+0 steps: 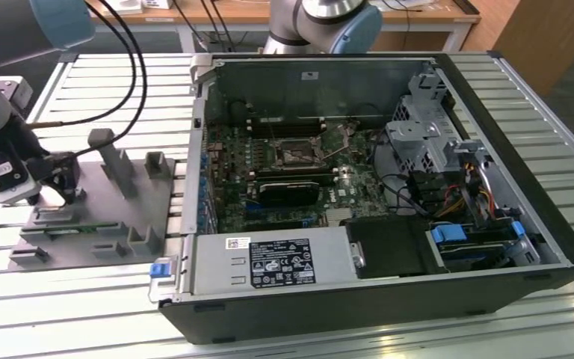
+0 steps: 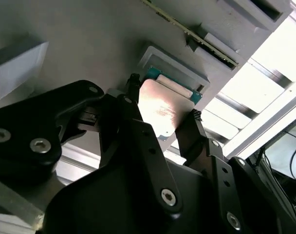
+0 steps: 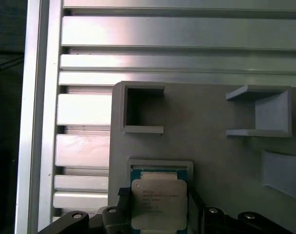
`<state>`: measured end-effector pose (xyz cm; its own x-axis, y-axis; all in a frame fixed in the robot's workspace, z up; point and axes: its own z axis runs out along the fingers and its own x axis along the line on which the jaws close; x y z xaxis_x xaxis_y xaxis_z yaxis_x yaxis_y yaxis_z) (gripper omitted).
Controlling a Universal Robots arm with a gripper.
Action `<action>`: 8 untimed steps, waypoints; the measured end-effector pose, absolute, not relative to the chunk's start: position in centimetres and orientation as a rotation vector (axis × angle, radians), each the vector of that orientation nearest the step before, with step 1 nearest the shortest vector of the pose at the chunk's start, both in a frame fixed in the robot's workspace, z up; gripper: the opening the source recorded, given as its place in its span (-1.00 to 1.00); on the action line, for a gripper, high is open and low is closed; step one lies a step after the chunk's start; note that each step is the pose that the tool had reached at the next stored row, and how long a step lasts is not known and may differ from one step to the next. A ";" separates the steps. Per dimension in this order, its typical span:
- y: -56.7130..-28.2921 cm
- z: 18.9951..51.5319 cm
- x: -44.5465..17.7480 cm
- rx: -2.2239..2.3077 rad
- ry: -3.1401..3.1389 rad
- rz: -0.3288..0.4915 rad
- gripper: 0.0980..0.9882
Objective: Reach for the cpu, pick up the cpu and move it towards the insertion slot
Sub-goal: 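Pick up the cpu and move it towards the insertion slot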
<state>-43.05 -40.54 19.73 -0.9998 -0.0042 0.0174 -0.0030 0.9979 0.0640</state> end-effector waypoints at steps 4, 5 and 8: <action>-40.5 20.8 -43.1 0.005 -3.120 -0.100 0.00; -40.5 21.0 -43.1 0.005 -3.119 -0.100 0.00; -40.5 21.5 -43.0 0.005 -3.118 -0.100 0.00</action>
